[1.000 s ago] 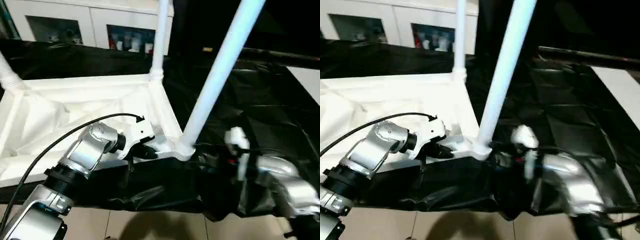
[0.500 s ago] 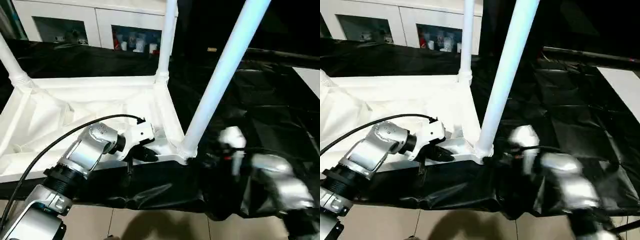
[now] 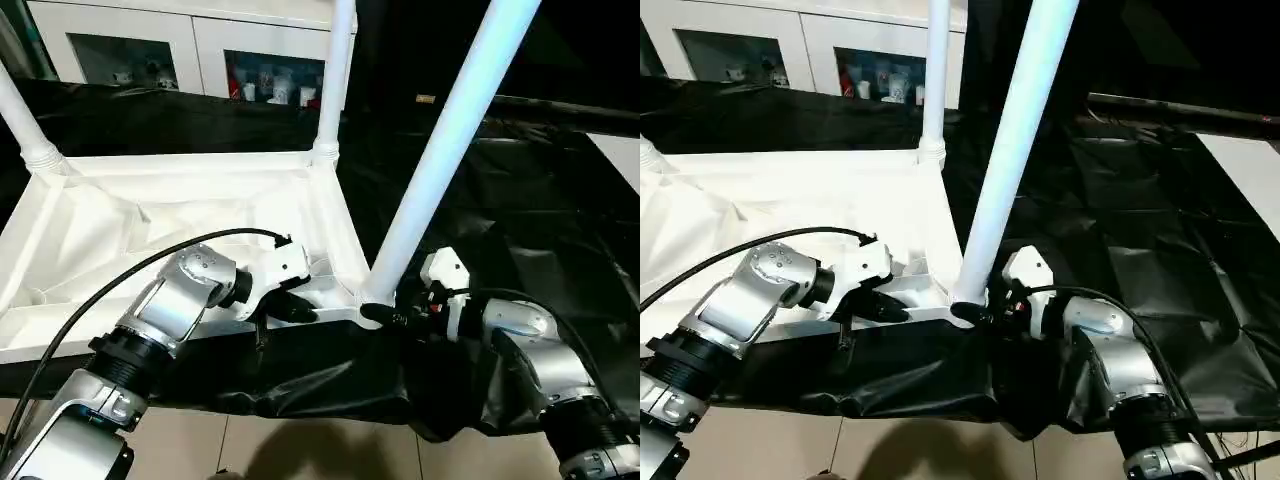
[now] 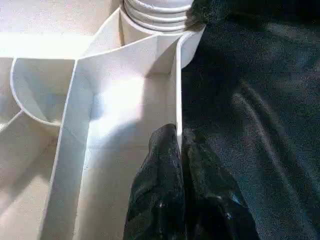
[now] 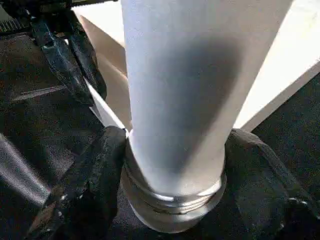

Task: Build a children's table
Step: Rotate leg to tighten

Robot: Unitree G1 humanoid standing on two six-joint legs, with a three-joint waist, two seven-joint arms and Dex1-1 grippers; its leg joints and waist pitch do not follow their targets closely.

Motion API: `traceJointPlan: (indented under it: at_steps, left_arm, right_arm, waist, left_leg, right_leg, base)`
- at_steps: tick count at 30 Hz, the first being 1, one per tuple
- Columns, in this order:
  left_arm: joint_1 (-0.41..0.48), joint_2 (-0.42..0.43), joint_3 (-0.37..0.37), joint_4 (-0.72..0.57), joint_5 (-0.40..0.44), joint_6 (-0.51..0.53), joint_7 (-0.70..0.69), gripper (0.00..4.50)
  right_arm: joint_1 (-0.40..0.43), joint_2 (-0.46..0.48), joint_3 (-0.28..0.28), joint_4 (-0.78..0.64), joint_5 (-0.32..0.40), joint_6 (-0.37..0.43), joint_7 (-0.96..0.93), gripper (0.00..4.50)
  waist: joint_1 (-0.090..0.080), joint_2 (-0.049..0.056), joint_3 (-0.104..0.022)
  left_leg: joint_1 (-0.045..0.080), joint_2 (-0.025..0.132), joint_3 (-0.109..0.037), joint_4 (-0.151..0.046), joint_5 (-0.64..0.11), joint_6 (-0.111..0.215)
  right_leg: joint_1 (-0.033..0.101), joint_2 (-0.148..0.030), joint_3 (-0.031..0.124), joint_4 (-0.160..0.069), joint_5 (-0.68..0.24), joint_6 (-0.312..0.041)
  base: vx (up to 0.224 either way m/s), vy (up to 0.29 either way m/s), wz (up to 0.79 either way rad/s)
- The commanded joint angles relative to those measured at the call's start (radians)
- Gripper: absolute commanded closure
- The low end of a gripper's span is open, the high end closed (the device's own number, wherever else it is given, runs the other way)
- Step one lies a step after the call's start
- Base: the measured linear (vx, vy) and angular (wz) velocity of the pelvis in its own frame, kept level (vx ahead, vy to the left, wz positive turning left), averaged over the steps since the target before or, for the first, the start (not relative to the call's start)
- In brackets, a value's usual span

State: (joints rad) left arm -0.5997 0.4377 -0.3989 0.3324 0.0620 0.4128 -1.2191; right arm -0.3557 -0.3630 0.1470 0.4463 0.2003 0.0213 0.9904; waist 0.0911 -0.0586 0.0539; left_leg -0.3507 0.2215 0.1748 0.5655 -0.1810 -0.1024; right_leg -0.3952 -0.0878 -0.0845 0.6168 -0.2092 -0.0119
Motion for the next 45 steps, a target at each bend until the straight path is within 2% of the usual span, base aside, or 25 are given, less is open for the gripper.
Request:
traceJointPlan:
  at_steps: [1, 6, 10, 11, 13, 15, 16, 17, 18, 20, 22, 23, 25, 28, 30, 32, 34, 35, 36, 38, 39, 40, 41, 43, 45]
  left_arm:
    - [0.016, -0.008, -0.042, 0.023, 0.005, 0.009, -0.017, 4.5]
    - [0.013, -0.009, -0.04, 0.03, 0.005, 0.008, -0.014, 4.5]
    - [0.011, -0.023, -0.027, 0.049, 0.004, 0.007, 0.014, 4.5]
    - [0.008, -0.041, -0.018, 0.068, 0.004, 0.007, 0.042, 4.5]
    - [0.002, -0.061, -0.009, 0.088, 0.006, 0.006, 0.071, 4.5]
    - [-0.011, -0.098, 0.008, 0.129, 0.01, 0.009, 0.133, 4.5]
    - [-0.029, -0.135, 0.018, 0.174, 0.021, 0.008, 0.197, 4.5]
    - [-0.041, -0.16, 0.025, 0.203, 0.028, 0.007, 0.239, 4.5]
    - [-0.047, -0.171, 0.028, 0.216, 0.031, 0.01, 0.258, 4.5]
    - [-0.084, -0.235, 0.045, 0.29, 0.045, 0.02, 0.37, 4.5]
    - [-0.084, -0.235, 0.045, 0.29, 0.045, 0.02, 0.37, 4.5]
    - [-0.109, -0.272, 0.054, 0.338, 0.055, 0.015, 0.436, 4.5]
    - [-0.151, -0.328, 0.07, 0.418, 0.067, -0.008, 0.537, 4.5]
    - [-0.17, -0.346, 0.06, 0.456, 0.087, -0.033, 0.567, 4.5]
    - [-0.174, -0.348, 0.051, 0.459, 0.096, -0.043, 0.553, 4.5]
    - [-0.174, -0.34, 0.046, 0.464, 0.098, -0.05, 0.53, 4.5]
    - [-0.173, -0.336, 0.044, 0.464, 0.097, -0.051, 0.522, 4.5]
    - [-0.168, -0.323, 0.038, 0.462, 0.095, -0.06, 0.495, 4.5]
    - [-0.164, -0.314, 0.033, 0.462, 0.094, -0.073, 0.472, 4.5]
    - [-0.156, -0.302, 0.029, 0.453, 0.09, -0.079, 0.443, 4.5]
    - [-0.14, -0.276, 0.016, 0.428, 0.087, -0.09, 0.391, 4.5]
    - [-0.14, -0.276, 0.016, 0.428, 0.087, -0.09, 0.391, 4.5]
    - [-0.121, -0.247, 0.006, 0.391, 0.077, -0.086, 0.335, 4.5]
    - [-0.102, -0.218, -0.004, 0.354, 0.064, -0.089, 0.275, 4.5]
    - [-0.085, -0.189, -0.016, 0.316, 0.053, -0.091, 0.219, 4.5]
  right_arm:
    - [-0.018, -0.005, -0.014, 0.022, -0.011, -0.01, -0.008, 1.73]
    - [-0.017, 0.003, -0.011, 0.026, -0.01, -0.02, -0.007, 1.86]
    - [-0.009, 0.036, -0.031, 0.05, -0.013, -0.026, -0.081, 1.89]
    - [-0.013, 0.059, -0.051, 0.082, -0.024, -0.026, -0.157, 1.9]
    - [-0.016, 0.08, -0.069, 0.11, -0.029, -0.023, -0.223, 1.9]
    - [-0.024, 0.115, -0.097, 0.15, -0.035, -0.018, -0.329, 1.91]
    - [-0.037, 0.146, -0.119, 0.187, -0.049, -0.013, -0.442, 1.91]
    - [-0.046, 0.166, -0.132, 0.211, -0.06, -0.01, -0.518, 1.91]
    - [-0.052, 0.176, -0.138, 0.222, -0.062, -0.006, -0.549, 1.91]
    - [-0.089, 0.227, -0.166, 0.285, -0.078, 0.012, -0.727, 1.91]
    - [-0.089, 0.227, -0.166, 0.285, -0.078, 0.012, -0.727, 1.91]
    - [-0.117, 0.264, -0.184, 0.319, -0.07, 0.014, -0.802, 1.91]
    - [-0.163, 0.317, -0.18, 0.359, -0.086, -0.005, -0.887, 1.91]
    - [-0.187, 0.353, -0.161, 0.377, -0.091, -0.02, -0.874, 1.91]
    - [-0.186, 0.372, -0.149, 0.372, -0.083, -0.035, -0.824, 1.91]
    - [-0.178, 0.374, -0.152, 0.36, -0.064, -0.061, -0.782, 1.35]
    - [-0.174, 0.37, -0.151, 0.354, -0.062, -0.071, -0.772, 1.19]
    - [-0.169, 0.356, -0.152, 0.343, -0.062, -0.083, -0.746, 0.99]
    - [-0.166, 0.341, -0.15, 0.335, -0.065, -0.089, -0.719, 0.99]
    - [-0.16, 0.32, -0.144, 0.32, -0.067, -0.088, -0.679, 0.85]
    - [-0.142, 0.277, -0.13, 0.281, -0.061, -0.071, -0.594, 0.76]
    - [-0.142, 0.277, -0.13, 0.281, -0.061, -0.071, -0.594, 0.76]
    - [-0.115, 0.219, -0.101, 0.23, -0.063, -0.066, -0.496, 0.76]
    - [-0.089, 0.166, -0.075, 0.186, -0.069, -0.075, -0.408, 0.76]
    - [-0.066, 0.123, -0.056, 0.146, -0.065, -0.084, -0.332, 0.76]
  waist:
    - [0.0, 0.008, -0.051]
    - [-0.001, 0.009, -0.051]
    - [-0.003, 0.007, -0.048]
    - [-0.003, 0.009, -0.044]
    - [-0.004, 0.007, -0.043]
    - [-0.006, 0.007, -0.042]
    - [-0.007, 0.007, -0.042]
    - [-0.011, 0.007, -0.043]
    - [-0.012, 0.007, -0.042]
    - [-0.014, 0.008, -0.042]
    - [-0.014, 0.008, -0.045]
    - [-0.015, 0.007, -0.044]
    - [-0.017, 0.007, -0.047]
    - [-0.012, 0.006, -0.048]
    - [-0.009, 0.005, -0.049]
    - [-0.007, 0.005, -0.048]
    - [-0.006, 0.005, -0.048]
    - [-0.008, 0.005, -0.046]
    - [-0.009, -0.001, -0.047]
    - [-0.008, 0.0, -0.046]
    - [-0.008, -0.001, -0.047]
    - [-0.006, -0.002, -0.048]
    - [-0.007, -0.002, -0.049]
    - [-0.004, 0.0, -0.051]
    - [-0.001, 0.0, -0.051]
  left_leg:
    - [0.0, 0.011, 0.005, -0.055, -0.125, 0.06]
    - [0.001, 0.01, 0.005, -0.056, -0.129, 0.06]
    - [0.001, 0.011, 0.005, -0.058, -0.15, 0.053]
    - [0.003, 0.011, 0.005, -0.062, -0.185, 0.039]
    - [0.005, 0.011, 0.003, -0.065, -0.212, 0.022]
    - [0.005, 0.012, 0.002, -0.067, -0.221, 0.012]
    - [0.006, 0.012, 0.001, -0.068, -0.227, 0.01]
    - [0.004, 0.01, -0.001, -0.07, -0.23, -0.005]
    - [0.004, 0.01, -0.001, -0.07, -0.236, -0.009]
    - [0.007, 0.009, -0.002, -0.072, -0.251, -0.014]
    - [0.007, 0.008, -0.002, -0.07, -0.243, -0.017]
    - [0.003, 0.007, -0.001, -0.07, -0.242, -0.009]
    - [0.005, 0.004, 0.0, -0.068, -0.234, -0.015]
    - [0.006, 0.003, 0.001, -0.068, -0.237, 0.002]
    - [0.0, 0.003, -0.001, -0.068, -0.213, 0.012]
    - [0.0, 0.005, -0.001, -0.069, -0.209, 0.022]
    - [0.0, 0.005, 0.0, -0.07, -0.222, 0.025]
    - [-0.003, 0.004, -0.002, -0.072, -0.23, 0.026]
    - [-0.003, 0.004, 0.0, -0.071, -0.233, 0.028]
    - [-0.003, 0.005, -0.002, -0.072, -0.233, 0.031]
    - [-0.004, 0.005, -0.001, -0.071, -0.224, 0.038]
    - [-0.006, 0.005, -0.002, -0.07, -0.212, 0.043]
    - [-0.009, 0.005, -0.001, -0.068, -0.187, 0.052]
    - [-0.007, 0.007, 0.002, -0.063, -0.146, 0.069]
    - [-0.008, 0.008, 0.003, -0.062, -0.131, 0.077]
  right_leg:
    - [0.057, -0.049, 0.051, -0.061, -0.023, -0.245]
    - [0.056, -0.048, 0.051, -0.062, -0.025, -0.246]
    - [0.053, -0.049, 0.051, -0.067, -0.072, -0.239]
    - [0.05, -0.051, 0.05, -0.075, -0.144, -0.222]
    - [0.049, -0.054, 0.05, -0.083, -0.217, -0.2]
    - [0.045, -0.054, 0.052, -0.087, -0.251, -0.184]
    - [0.044, -0.054, 0.051, -0.089, -0.26, -0.182]
    - [0.043, -0.053, 0.05, -0.09, -0.285, -0.169]
    - [0.043, -0.053, 0.05, -0.091, -0.294, -0.165]
    - [0.039, -0.053, 0.051, -0.094, -0.307, -0.155]
    - [0.04, -0.052, 0.052, -0.094, -0.285, -0.152]
    - [0.041, -0.05, 0.053, -0.092, -0.264, -0.151]
    - [0.037, -0.047, 0.056, -0.091, -0.249, -0.151]
    - [0.035, -0.048, 0.059, -0.092, -0.228, -0.147]
    - [0.042, -0.048, 0.059, -0.087, -0.189, -0.15]
    - [0.042, -0.049, 0.059, -0.086, -0.175, -0.156]
    - [0.042, -0.05, 0.06, -0.089, -0.192, -0.156]
    - [0.044, -0.051, 0.059, -0.09, -0.211, -0.153]
    - [0.044, -0.051, 0.06, -0.093, -0.231, -0.148]
    - [0.043, -0.052, 0.059, -0.096, -0.256, -0.143]
    - [0.045, -0.051, 0.06, -0.096, -0.248, -0.143]
    - [0.048, -0.052, 0.06, -0.094, -0.231, -0.144]
    - [0.048, -0.051, 0.06, -0.089, -0.196, -0.151]
    - [0.049, -0.049, 0.061, -0.082, -0.118, -0.177]
    - [0.051, -0.048, 0.061, -0.078, -0.086, -0.193]
  base:
    - [0.0, 0.0, 0.0]
    - [0.0, 0.0, 0.0]
    - [0.0, 0.0, 0.0]
    - [0.0, 0.0, 0.0]
    - [0.0, 0.0, 0.0]
    - [0.0, 0.0, 0.0]
    - [0.0, 0.0, 0.0]
    - [0.0, 0.0, 0.0]
    - [0.0, 0.0, 0.0]
    - [0.0, 0.0, 0.0]
    - [0.0, 0.0, 0.0]
    - [0.0, 0.0, 0.0]
    - [0.0, 0.0, 0.0]
    - [0.0, 0.0, 0.0]
    - [0.0, 0.0, 0.0]
    - [0.0, 0.0, 0.0]
    - [0.0, 0.0, 0.0]
    - [0.0, 0.0, 0.0]
    - [0.0, 0.0, 0.0]
    - [0.0, 0.0, 0.0]
    - [0.0, 0.0, 0.0]
    - [0.0, 0.0, 0.0]
    - [0.0, 0.0, 0.0]
    - [0.0, 0.0, 0.0]
    - [0.0, 0.0, 0.0]
